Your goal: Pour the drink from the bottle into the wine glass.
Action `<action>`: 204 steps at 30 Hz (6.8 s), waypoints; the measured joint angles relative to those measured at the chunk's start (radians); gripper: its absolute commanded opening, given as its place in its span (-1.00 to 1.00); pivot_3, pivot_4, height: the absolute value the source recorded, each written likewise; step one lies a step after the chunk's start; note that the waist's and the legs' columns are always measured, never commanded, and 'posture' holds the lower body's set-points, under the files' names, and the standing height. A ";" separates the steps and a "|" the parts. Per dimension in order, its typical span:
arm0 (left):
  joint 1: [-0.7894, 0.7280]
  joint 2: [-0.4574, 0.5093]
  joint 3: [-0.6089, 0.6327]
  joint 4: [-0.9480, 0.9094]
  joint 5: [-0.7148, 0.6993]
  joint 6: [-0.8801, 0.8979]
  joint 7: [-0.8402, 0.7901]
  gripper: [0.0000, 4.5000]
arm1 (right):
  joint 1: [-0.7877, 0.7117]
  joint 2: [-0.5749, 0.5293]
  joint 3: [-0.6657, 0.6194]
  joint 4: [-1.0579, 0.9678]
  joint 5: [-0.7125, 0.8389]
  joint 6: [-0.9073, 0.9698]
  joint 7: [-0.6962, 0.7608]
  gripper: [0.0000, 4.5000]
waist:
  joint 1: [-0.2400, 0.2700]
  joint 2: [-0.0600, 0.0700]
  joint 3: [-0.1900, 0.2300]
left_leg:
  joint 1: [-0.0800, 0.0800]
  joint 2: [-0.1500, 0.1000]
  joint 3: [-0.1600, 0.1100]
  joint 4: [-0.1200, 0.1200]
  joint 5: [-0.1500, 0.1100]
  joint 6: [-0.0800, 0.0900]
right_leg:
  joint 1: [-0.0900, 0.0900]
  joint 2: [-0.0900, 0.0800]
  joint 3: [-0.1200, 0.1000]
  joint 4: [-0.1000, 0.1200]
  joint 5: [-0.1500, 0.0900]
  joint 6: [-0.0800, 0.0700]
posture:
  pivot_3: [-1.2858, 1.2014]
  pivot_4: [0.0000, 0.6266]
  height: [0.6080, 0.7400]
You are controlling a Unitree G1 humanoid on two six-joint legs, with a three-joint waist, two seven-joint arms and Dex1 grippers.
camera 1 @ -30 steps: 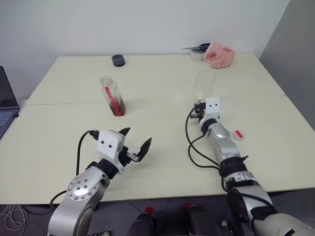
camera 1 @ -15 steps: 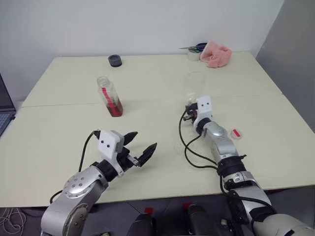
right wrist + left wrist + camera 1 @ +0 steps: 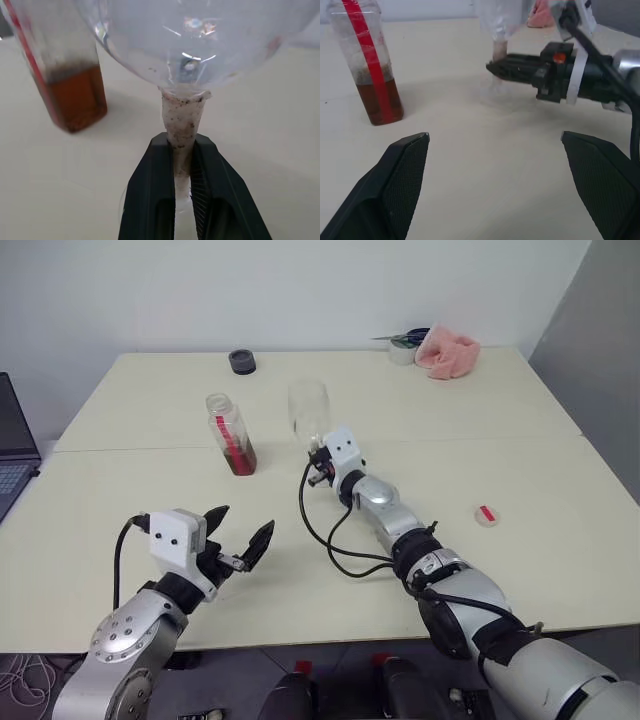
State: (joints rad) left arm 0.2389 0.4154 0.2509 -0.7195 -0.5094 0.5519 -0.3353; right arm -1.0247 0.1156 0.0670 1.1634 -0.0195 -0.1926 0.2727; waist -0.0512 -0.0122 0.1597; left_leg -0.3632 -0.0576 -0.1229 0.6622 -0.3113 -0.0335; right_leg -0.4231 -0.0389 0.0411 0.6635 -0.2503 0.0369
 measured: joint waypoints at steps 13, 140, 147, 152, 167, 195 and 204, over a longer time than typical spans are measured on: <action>0.015 -0.009 -0.009 0.000 0.035 -0.041 -0.001 1.00 | -0.002 -0.042 -0.013 0.038 -0.028 -0.051 -0.017 -0.93 | -0.002 0.000 0.000 | 0.000 0.000 -0.001 0.000 0.000 0.000 | 0.001 0.000 0.000 0.001 0.000 0.000 | 0.03 -0.52 1.00; -1.124 -0.061 -0.087 1.832 0.425 -0.869 0.148 -0.24 | 0.610 -0.652 -0.099 -1.749 0.601 0.955 0.248 1.00 | 0.024 -0.006 0.000 | -0.002 -0.002 -0.004 0.002 0.000 0.000 | 0.000 -0.002 -0.004 0.000 0.000 0.001 | 0.03 -0.52 1.00; -1.134 -0.036 -0.092 1.830 0.451 -0.862 0.143 -0.24 | 0.605 -0.652 -0.102 -1.748 0.601 0.946 0.246 1.00 | 0.025 -0.006 0.000 | -0.002 -0.002 -0.004 0.002 0.000 0.000 | 0.000 -0.002 -0.004 0.000 0.000 0.001 | 0.03 -0.52 1.00; -1.220 -0.011 -0.179 1.822 0.531 -0.876 0.081 -0.24 | 0.547 -0.648 -0.114 -1.744 0.603 0.936 0.246 1.00 | 0.025 -0.008 0.001 | -0.003 -0.002 -0.004 0.002 0.000 0.000 | -0.001 -0.002 -0.004 0.000 0.000 0.001 | 0.03 -0.52 1.00; -1.498 0.074 -0.359 1.868 0.736 -1.057 -0.028 -0.24 | 0.410 -0.590 -0.148 -1.640 0.632 0.893 0.238 1.00 | 0.021 -0.008 0.001 | -0.004 -0.002 -0.003 0.001 0.000 0.000 | -0.003 -0.002 -0.003 0.001 0.000 0.001 | 0.03 -0.52 1.00; -1.565 0.148 -0.608 1.945 1.085 -1.194 0.137 -0.24 | 0.392 -0.497 -0.091 -1.550 0.540 0.782 0.218 1.00 | 0.018 -0.008 0.001 | -0.029 -0.005 0.000 0.015 0.000 0.000 | -0.030 -0.004 -0.001 0.017 0.000 0.001 | 0.03 -0.52 1.00; -1.587 0.148 -0.640 1.956 1.141 -1.200 0.179 -0.24 | 0.406 -0.494 -0.086 -1.552 0.529 0.777 0.205 1.00 | 0.018 -0.008 0.001 | -0.031 -0.005 0.000 0.017 0.000 0.000 | -0.032 -0.004 -0.001 0.018 0.000 0.001 | 0.03 -0.52 1.00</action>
State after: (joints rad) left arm -1.3481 0.5638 -0.3892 1.2367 0.6315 -0.6480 -0.1558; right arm -0.6186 -0.3788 -0.0193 -0.3881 0.5097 0.5843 0.4777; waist -0.0333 -0.0206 0.1607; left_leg -0.3947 -0.0631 -0.1226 0.6794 -0.3111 -0.0336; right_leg -0.4551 -0.0433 0.0398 0.6819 -0.2502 0.0377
